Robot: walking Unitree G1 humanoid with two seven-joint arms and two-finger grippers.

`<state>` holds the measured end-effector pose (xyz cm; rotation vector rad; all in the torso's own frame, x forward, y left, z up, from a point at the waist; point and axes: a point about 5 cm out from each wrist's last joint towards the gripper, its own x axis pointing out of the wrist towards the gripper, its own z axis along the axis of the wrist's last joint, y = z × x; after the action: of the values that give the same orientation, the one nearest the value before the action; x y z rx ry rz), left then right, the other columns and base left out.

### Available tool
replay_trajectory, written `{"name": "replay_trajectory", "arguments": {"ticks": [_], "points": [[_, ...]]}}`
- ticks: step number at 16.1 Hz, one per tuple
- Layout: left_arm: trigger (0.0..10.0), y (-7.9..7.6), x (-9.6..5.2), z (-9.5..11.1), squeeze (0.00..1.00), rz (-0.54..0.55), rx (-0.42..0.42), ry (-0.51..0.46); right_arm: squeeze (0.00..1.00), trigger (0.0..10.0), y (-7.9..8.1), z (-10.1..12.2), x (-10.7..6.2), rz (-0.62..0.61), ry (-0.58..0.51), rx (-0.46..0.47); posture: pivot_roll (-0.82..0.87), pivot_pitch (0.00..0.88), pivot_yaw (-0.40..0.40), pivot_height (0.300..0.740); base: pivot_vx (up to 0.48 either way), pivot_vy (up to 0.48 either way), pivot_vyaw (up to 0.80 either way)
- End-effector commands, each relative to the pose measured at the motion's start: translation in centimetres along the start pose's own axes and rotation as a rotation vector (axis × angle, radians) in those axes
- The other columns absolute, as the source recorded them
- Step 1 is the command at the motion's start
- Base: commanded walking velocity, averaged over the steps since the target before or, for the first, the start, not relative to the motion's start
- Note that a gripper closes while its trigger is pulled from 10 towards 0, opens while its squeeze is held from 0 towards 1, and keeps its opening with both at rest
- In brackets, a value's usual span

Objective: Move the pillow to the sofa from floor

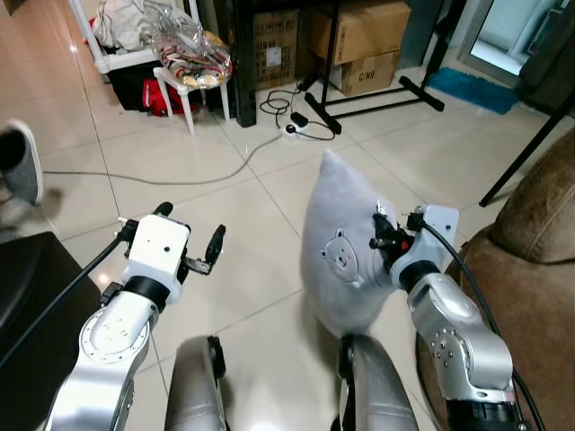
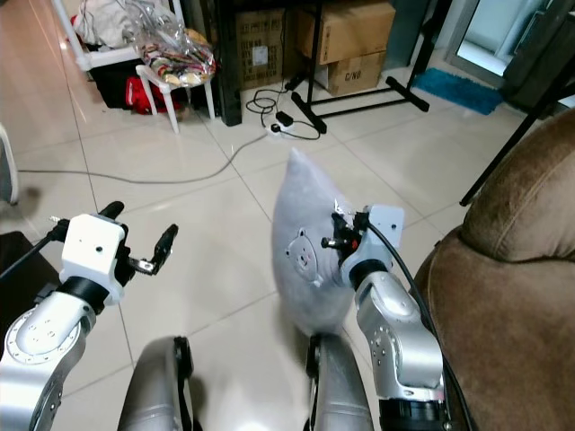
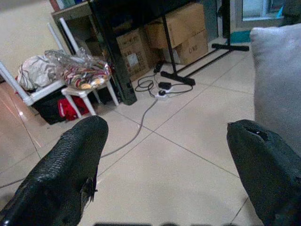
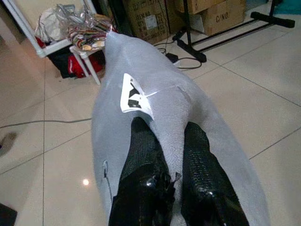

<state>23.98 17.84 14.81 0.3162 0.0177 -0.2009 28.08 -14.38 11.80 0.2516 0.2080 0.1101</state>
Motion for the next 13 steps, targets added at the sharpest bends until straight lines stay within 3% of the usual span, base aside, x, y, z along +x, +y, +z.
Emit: {"name": "replay_trajectory", "arguments": {"ticks": [1, 8, 10, 13], "points": [[10.0, 0.0, 0.3, 0.1, 0.59, 0.004, 0.02, -0.007, 0.0, 10.0, 0.6, 1.9, -0.2, 0.012, -0.074, -0.015, -0.04, 0.0, -0.033, 0.595, 0.0, 0.0, 0.0], [10.0, -0.5, 1.0, -0.2, 0.59, -0.001, 0.038, -0.004, 0.0, 10.0, -0.2, 1.6, -0.5, -0.039, -0.053, -0.008, -0.05, 0.0, -0.015, 0.655, 0.0, 0.0, 0.0], [10.0, 0.0, 0.6, -0.3, 0.59, 0.008, 0.044, -0.003, 0.0, 10.0, -0.1, 1.4, -0.2, -0.047, -0.05, -0.004, -0.06, 0.0, -0.007, 0.68, 0.0, 0.0, 0.0], [10.0, 0.6, 1.1, -0.5, 0.59, 0.02, 0.056, -0.001, 0.0, 10.0, 0.0, 1.6, -0.4, -0.049, -0.056, -0.001, -0.08, 0.0, 0.0, 0.705, 0.0, 0.0, 0.0]]}}
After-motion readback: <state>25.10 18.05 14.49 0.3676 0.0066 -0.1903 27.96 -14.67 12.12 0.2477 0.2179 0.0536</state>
